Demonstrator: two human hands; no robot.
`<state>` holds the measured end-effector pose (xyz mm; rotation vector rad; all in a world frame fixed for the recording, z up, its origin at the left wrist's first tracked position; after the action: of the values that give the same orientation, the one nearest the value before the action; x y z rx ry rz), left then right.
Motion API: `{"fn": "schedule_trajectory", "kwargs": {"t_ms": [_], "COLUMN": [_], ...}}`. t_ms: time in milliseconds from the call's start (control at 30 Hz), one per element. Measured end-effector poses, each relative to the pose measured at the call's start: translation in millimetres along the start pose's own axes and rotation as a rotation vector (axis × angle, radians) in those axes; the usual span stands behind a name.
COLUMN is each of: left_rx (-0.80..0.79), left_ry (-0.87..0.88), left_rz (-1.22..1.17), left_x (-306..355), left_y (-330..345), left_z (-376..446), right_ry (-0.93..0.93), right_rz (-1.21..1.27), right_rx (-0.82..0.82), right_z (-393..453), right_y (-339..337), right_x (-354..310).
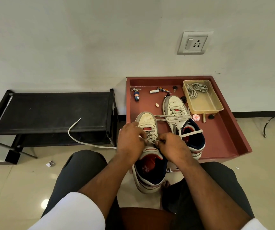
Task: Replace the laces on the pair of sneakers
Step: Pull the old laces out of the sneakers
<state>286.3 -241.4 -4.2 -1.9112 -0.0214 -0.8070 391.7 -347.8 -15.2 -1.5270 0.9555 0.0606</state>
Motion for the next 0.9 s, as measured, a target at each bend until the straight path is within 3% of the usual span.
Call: {"fn": "schedule_trajectory", "kwargs": {"t_ms": [133,267,367,433,600,700,900], "left_rx": [-0.037,0.219,0.314,0.218,-0.223,-0.199,-0.071], "left_ry": [-0.358,-0.667,-0.776,-0.641,-0.031,0.054,0.07], "left_rz": [-0.65,-1.125,-1.272,-1.104,-0.28,0.136,0.327], "left_x": [-25.5,-58.5,-73.6,-63.7,-6.5,1.1,10.4], "left_y": [-28.4,-54.7,-49.5,-43.0,-13.3,2.6,5.8], "left_z": [5.9,12.7,17.8,20.9,9.1,2.6,-2.9], "right_ry": [-0.009,-0.008,-0.012,-0.014,-0.01,-0.01,-0.017], "right_rz": [0.007,0.01,0.009,-0.005,-0.029,-0.037,-0.044], "right_rx": [-0.007,-0.009,-0.013,-0.022,-0.024,-0.025,-0.018], "right_z": [1.1,1.3,2.0,2.8,3.5,3.8,4.7], "right_y": [0.4,1.0,1.6,2.0,2.1,2.5,2.0], "right_x": [-1.1,-0.4,-1.0,-0.9,-0.1,0.4,-1.2]}}
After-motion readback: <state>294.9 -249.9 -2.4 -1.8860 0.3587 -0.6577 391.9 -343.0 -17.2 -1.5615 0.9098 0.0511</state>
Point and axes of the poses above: each hand's wrist, its own z-axis towards the middle knuckle, its own y-axis out of the palm, x = y × z, the point moved 5 cm from there along z, towards the middle knuckle, and after that the axes turned 14 degrees about -y, right-handed, at the moved point
